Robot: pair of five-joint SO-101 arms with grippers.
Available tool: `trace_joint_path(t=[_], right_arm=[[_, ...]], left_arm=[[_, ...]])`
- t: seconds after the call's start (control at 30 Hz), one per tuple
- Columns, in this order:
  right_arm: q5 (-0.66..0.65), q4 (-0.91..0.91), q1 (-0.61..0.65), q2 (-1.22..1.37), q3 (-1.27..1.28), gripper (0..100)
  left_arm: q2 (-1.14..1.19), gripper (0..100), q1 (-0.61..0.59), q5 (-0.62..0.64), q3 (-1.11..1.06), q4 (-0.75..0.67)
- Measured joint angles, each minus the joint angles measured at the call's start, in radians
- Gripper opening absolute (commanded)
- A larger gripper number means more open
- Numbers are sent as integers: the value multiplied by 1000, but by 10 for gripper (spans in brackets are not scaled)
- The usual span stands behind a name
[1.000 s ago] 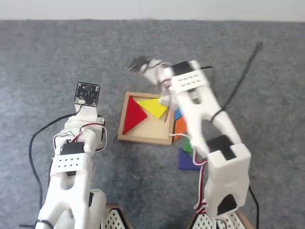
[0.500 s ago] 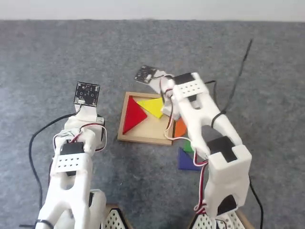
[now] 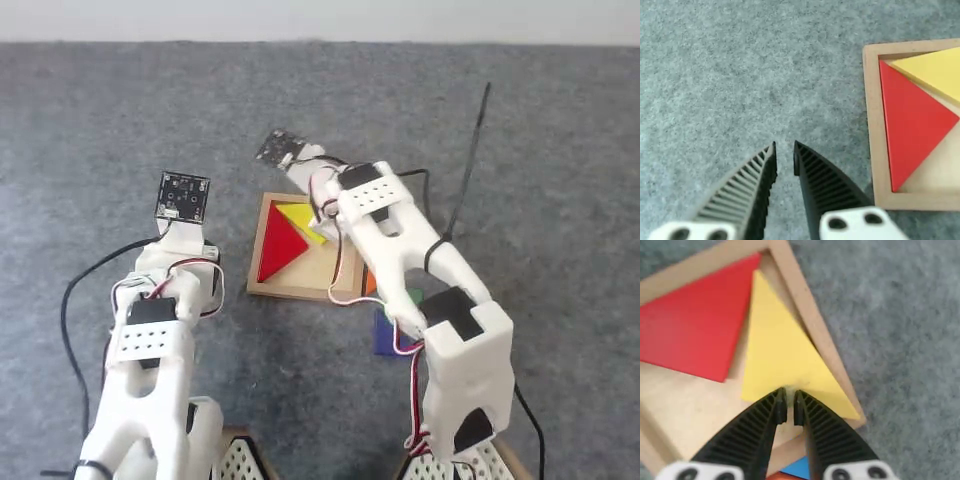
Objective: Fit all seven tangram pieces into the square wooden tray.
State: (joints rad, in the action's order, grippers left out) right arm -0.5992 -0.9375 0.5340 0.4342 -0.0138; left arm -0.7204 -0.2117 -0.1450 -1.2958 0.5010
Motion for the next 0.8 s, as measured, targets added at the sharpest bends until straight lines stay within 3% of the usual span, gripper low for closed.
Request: trace_joint_path(t=[0.33, 0.63, 0.8], right_arm=[[52, 6, 92, 2, 2, 34], [95, -229, -109, -253, -5, 33], [98, -295, -187, -440, 153, 33]], left_arm=[[0, 55, 0, 0, 0, 0], [0, 55, 0, 0, 0, 0], [0, 55, 0, 0, 0, 0]])
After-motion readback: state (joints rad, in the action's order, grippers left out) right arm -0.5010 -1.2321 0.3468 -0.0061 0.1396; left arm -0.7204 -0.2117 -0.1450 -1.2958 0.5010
